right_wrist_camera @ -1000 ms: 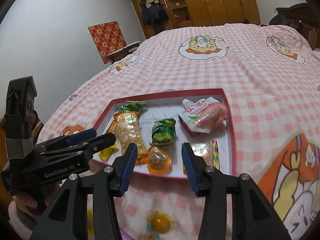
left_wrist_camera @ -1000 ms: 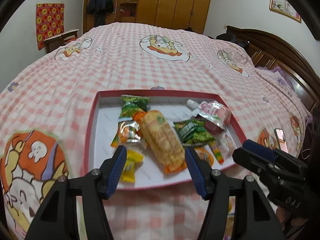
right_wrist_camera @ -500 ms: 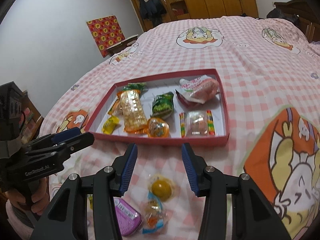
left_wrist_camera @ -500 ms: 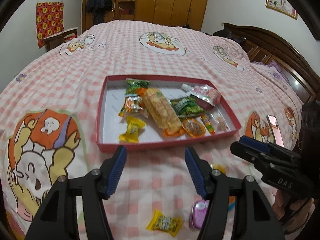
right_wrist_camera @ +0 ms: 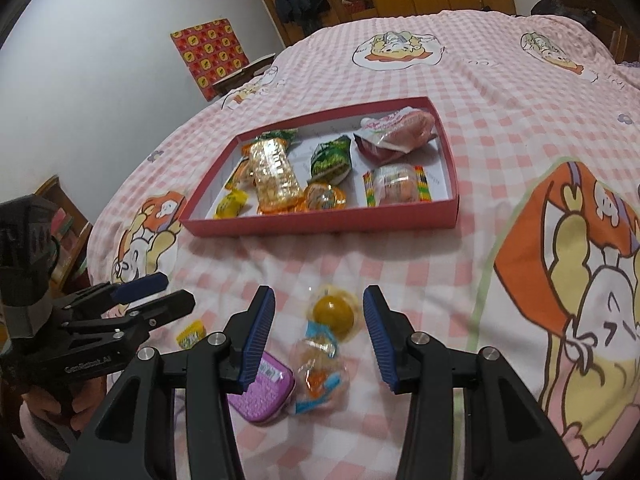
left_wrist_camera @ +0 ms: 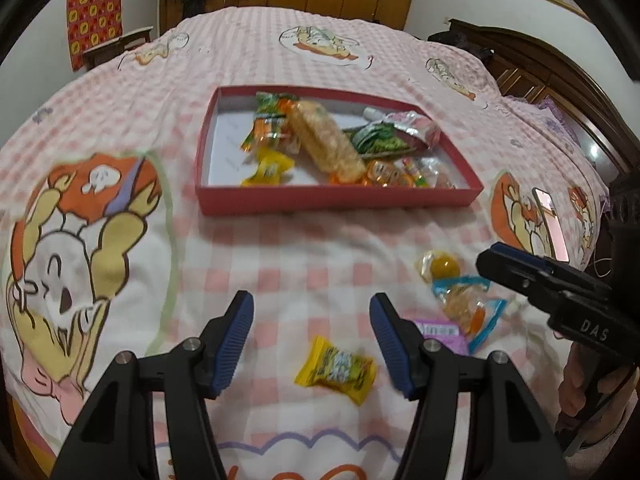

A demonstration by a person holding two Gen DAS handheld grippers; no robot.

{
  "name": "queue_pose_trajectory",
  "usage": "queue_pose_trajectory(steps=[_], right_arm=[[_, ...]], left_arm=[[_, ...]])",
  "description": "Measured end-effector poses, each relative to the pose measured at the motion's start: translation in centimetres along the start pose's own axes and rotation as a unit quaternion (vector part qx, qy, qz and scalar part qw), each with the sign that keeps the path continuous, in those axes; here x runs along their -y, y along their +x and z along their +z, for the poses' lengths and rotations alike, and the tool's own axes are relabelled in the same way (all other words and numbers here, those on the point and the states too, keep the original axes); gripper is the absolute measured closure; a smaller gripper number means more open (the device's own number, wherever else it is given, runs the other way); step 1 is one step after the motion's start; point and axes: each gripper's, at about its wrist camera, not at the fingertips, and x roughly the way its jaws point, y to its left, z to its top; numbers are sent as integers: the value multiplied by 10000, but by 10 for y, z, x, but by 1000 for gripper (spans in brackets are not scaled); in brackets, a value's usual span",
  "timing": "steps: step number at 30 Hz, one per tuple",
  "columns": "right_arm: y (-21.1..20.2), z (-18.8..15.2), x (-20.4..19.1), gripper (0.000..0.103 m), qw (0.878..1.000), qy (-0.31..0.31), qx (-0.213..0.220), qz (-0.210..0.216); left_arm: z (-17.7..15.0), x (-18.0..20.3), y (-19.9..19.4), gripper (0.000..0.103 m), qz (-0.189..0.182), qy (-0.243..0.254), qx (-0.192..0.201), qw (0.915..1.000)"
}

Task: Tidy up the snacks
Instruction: 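Move both open tools back from the tray to the remaining snacks, then grasp a yellow wrapped candy with the left tool while the right tool grasps the clear candy bag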

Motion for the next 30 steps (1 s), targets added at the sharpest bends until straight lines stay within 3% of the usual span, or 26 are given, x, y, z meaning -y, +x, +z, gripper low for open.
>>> queue_pose_trajectory(steps=[3,9,15,26,30], right_arm=[[-2,-5,2,56,10000,29,-15,10],[-7,-11,5,56,9999,93,-50,64],[-10,-19,1,56,9997,5,-81,230],[-10,-27,3,56,9999,-50,-95,78],[-1,-34,8,56,9994,135,-287,104]], left_arm=[[-5,-4,1,40,53,-78,-4,10000],[-15,-4,0,41,-212,-163,-23,9996],[-22,5,-2,52,-153,57,10,9999],[-35,19,7,53,-184,340,-72,9992],[-42,19,7,53,-157,361,-71,9992]])
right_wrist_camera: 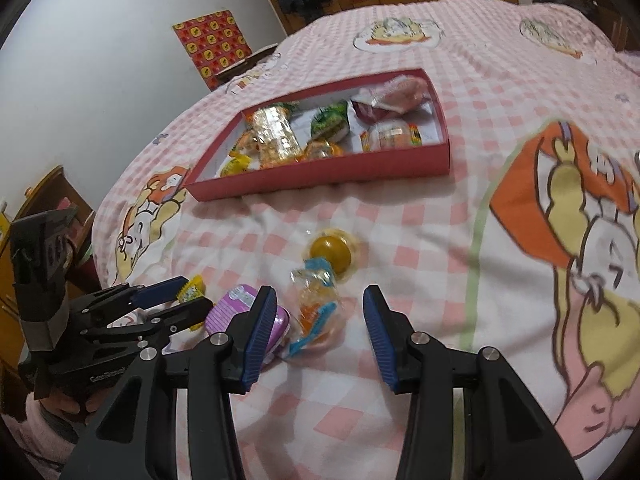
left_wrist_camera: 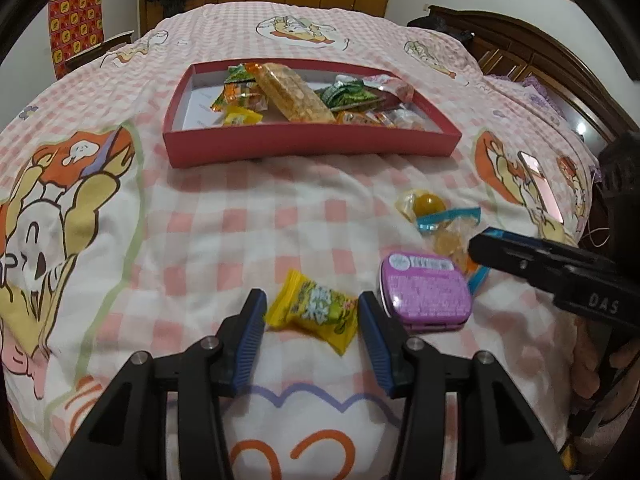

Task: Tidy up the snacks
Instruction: 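Grasp a yellow wrapped candy with the left tool while the right tool grasps the clear candy bag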

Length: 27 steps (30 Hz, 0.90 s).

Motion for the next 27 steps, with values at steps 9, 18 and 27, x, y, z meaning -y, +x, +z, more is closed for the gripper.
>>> queue_pose_trajectory(steps=[9,18,27], right_arm=[[8,-5,-2,56,10000,-13,-65,-68],[8,-6,-2,56,10000,24,-44,-85],[6,-7,0,58,10000,1,16,-96]], left_arm=[[-1,-2,5,53,-16,-13,15,10000],[1,-2,9,54,-51,-57,55,10000],[4,-2,12,59,-98,-124,83,9998]])
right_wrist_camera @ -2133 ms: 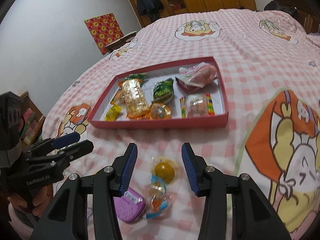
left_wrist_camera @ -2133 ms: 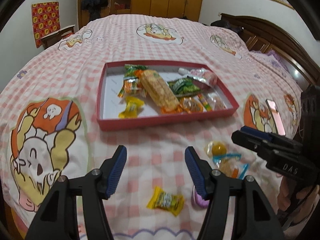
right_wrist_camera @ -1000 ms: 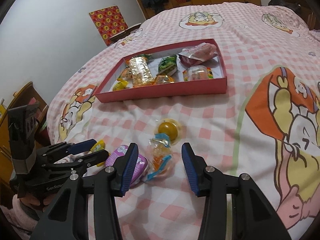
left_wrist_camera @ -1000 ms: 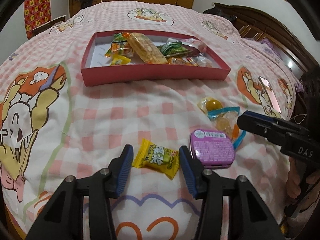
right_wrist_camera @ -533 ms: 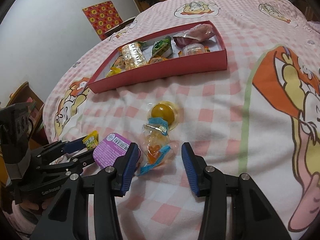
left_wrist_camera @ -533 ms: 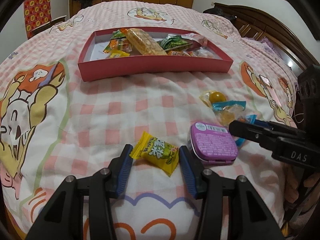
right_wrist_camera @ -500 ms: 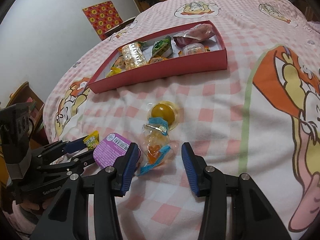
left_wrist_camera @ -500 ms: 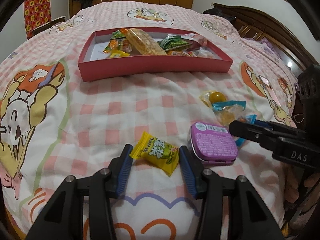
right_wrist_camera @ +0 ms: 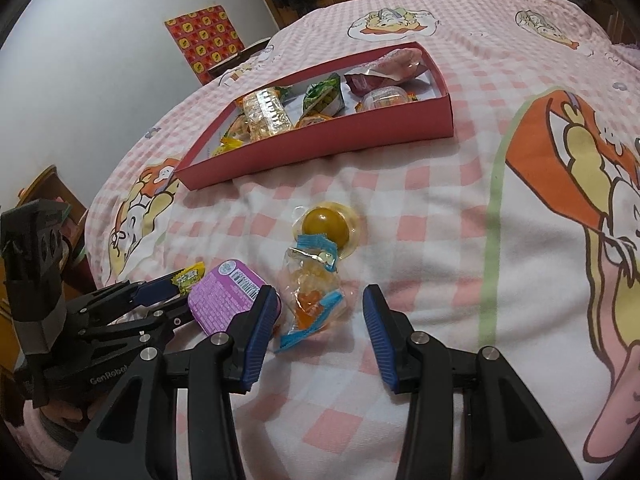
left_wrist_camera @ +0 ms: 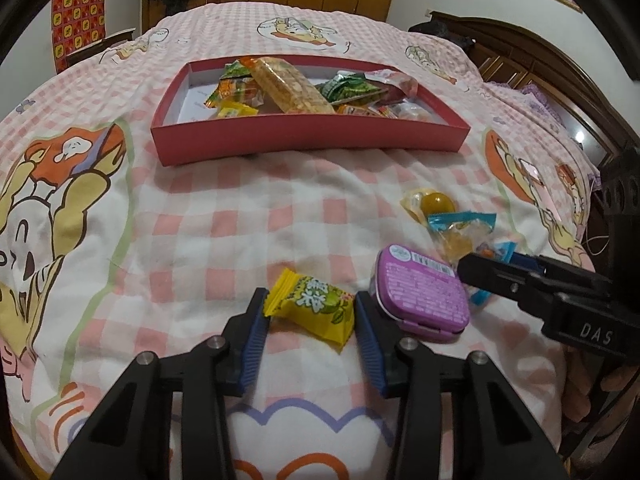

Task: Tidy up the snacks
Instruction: 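Grasp a yellow wrapped candy with the left tool while the right tool grasps the clear candy bag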

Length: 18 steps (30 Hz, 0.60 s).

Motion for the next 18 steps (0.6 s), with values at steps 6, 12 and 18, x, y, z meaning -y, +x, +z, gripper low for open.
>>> queue_pose_trajectory(steps=[6,12,18], right_arm=[[6,0,4,61,9999,151,-58,5],[12,1,3,65,9998,184,-86,-61],[14,1,5,67,9996,276,-87,-46]], left_arm=[[5,-1,5,59,24,-77,-40,10000],[11,-4,11,59,37,-178,-53,9998],[12,-2,11,66,108,-151,10,9998]])
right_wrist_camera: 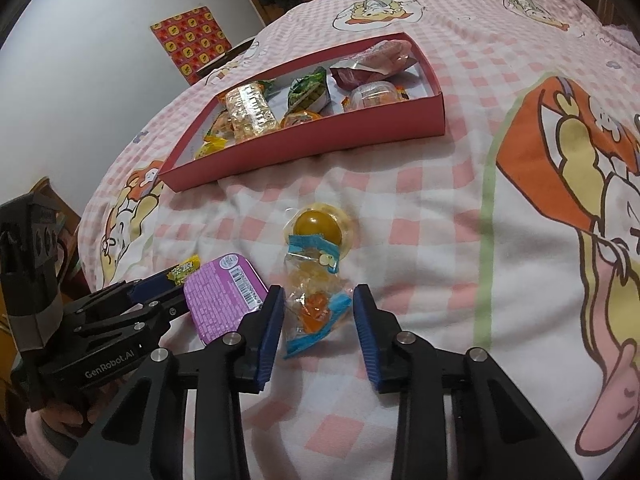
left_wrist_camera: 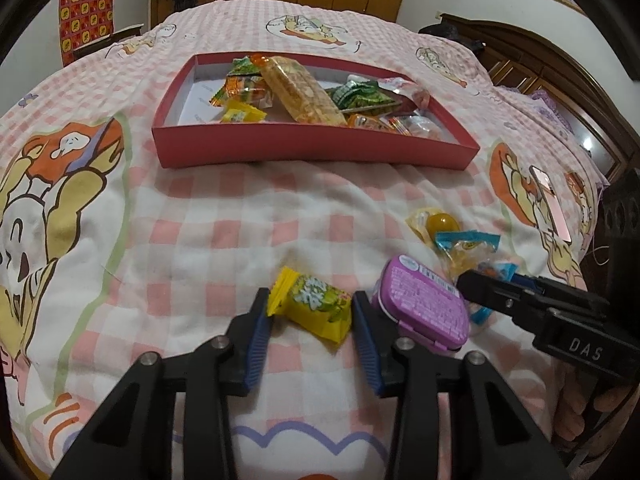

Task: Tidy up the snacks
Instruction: 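Grasp a yellow wrapped candy with the left tool while the right tool grasps the clear candy bag, then carry the yellow candy in the left tool while the right tool carries the clear bag over the tray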

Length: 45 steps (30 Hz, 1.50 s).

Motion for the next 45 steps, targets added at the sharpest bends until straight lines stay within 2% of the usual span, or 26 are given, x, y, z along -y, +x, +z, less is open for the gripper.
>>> queue_pose_trajectory(steps=[14,24,33,37,45], right_arm=[[-10,-1,-3,74,9998,-74,173,-83],[-23,9,-12,75,9991,-300,278,-52],[-40,46,-11,75,9968,-485,617,-160],[-37,60,-7,75,9956,-556,660,-359],[-34,87,-1,75,9947,-603,691,-469]], left_arm=[[1,-9,-14,69,-109,-148,158,9997],[20,-8,-32,69,-69,-62,426,9990],[59,-8,-44,69,109,106,755,9970],[72,-8,-43,69,132,142,845,9962],[102,-8,-32,69,131,149,917,9956]])
